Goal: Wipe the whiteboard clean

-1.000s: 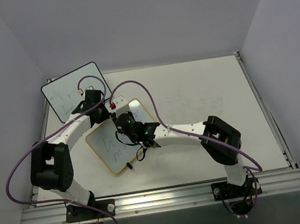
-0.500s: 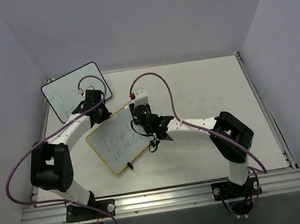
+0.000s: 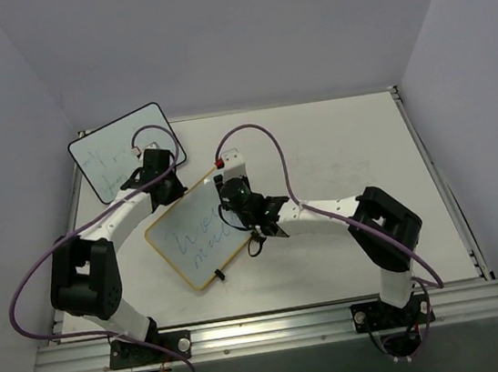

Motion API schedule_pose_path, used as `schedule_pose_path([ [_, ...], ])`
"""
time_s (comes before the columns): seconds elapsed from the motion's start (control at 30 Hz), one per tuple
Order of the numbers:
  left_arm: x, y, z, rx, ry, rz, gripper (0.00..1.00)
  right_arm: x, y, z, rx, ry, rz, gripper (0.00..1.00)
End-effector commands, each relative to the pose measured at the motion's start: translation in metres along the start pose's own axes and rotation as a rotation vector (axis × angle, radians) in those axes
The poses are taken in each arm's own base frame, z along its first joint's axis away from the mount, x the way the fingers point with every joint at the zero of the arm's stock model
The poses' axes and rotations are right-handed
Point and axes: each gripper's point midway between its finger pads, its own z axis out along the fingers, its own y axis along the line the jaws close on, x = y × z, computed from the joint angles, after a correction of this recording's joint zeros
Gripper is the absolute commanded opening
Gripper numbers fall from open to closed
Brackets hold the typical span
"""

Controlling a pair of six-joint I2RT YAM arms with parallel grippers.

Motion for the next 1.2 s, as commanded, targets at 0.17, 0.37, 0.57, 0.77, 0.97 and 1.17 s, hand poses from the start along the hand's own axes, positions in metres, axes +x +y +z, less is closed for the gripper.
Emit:
schedule_pose_path([
  [0.17, -0.003, -0.013, -0.008, 0.05, -0.013, 0.014, 0.02, 0.005, 0.069, -0.023, -0.156, -0.03, -0.039, 0.1],
  [0.37, -0.004, -0.014, -0.009, 0.051, -0.016, 0.016, 0.02, 0.008, 0.058, -0.016, -0.119, -0.017, -0.047, 0.11],
  [0.57, -0.004, -0.014, -0.008, 0.054, -0.016, 0.017, 0.02, 0.009, 0.013, -0.002, -0.019, -0.005, -0.021, 0.1],
  [0.77, -0.004, -0.015, -0.007, 0.057, -0.015, 0.017, 0.02, 0.009, -0.019, 0.001, 0.055, -0.007, -0.014, 0.1],
  [0.97, -0.003, -0.014, -0.007, 0.054, -0.012, 0.02, 0.02, 0.007, -0.037, 0.005, 0.103, -0.005, -0.01, 0.1],
  [1.17, -0.001, -0.013, -0.006, 0.053, -0.011, 0.018, 0.02, 0.006, -0.042, 0.003, 0.109, -0.008, -0.002, 0.1],
])
